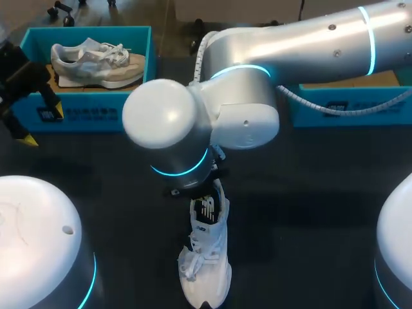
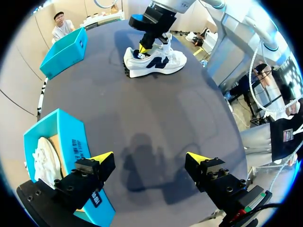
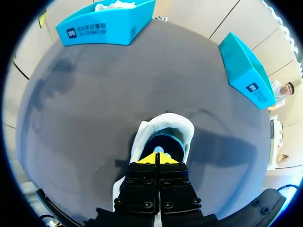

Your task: Take the shoe out of the shoebox, open the shoe tongue, remove and reinsert the insole, then place the shoe into the shoebox

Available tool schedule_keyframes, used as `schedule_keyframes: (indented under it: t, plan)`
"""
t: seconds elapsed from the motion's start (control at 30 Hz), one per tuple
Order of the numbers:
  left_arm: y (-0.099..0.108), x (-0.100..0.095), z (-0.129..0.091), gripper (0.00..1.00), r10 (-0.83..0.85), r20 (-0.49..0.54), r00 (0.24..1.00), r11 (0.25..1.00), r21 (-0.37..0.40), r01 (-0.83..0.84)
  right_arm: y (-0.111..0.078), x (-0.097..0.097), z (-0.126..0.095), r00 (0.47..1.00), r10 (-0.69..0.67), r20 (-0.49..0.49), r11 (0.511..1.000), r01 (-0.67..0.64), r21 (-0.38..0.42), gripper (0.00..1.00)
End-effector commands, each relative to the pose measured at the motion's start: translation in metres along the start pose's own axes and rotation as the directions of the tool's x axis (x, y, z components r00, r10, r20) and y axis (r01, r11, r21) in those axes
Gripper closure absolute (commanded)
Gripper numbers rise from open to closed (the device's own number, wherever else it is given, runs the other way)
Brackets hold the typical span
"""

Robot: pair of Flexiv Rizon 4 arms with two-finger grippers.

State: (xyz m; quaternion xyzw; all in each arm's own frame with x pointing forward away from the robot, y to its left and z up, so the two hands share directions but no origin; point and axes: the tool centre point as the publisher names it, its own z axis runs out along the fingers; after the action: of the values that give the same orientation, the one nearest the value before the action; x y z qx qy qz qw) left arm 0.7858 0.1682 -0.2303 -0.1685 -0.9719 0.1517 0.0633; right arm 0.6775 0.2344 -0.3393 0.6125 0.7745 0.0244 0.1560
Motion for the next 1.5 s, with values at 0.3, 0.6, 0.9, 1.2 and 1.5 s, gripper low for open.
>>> schedule_keyframes:
  t: [0.3, 0.6, 0.9, 1.2, 1.5]
  plan:
    - [0.000, 0.000, -0.001, 0.00, 0.000, -0.003, 1.000, 1.000, -0.003, -0.001, -0.006, 0.012, 0.028, 0.866, 0.388, 0.314, 0.921, -0.379, -0.094, 1.00]
    - [0.000, 0.000, -0.001, 0.00, 0.000, -0.003, 1.000, 1.000, -0.003, -0.001, -0.003, 0.012, 0.047, 0.828, 0.389, 0.404, 0.919, -0.382, -0.102, 1.00]
    - [0.000, 0.000, -0.001, 0.00, 0.000, -0.003, 1.000, 1.000, -0.003, -0.001, -0.003, 0.014, 0.060, 0.832, 0.379, 0.406, 0.922, -0.378, -0.088, 1.00]
    - [0.000, 0.000, -0.001, 0.00, 0.000, -0.003, 1.000, 1.000, -0.003, -0.001, -0.002, 0.004, 0.045, 0.839, 0.392, 0.377, 0.919, -0.379, -0.111, 1.00]
    - [0.000, 0.000, -0.001, 0.00, 0.000, -0.003, 1.000, 1.000, -0.003, -0.001, -0.002, -0.012, 0.025, 0.841, 0.403, 0.360, 0.915, -0.372, -0.156, 1.00]
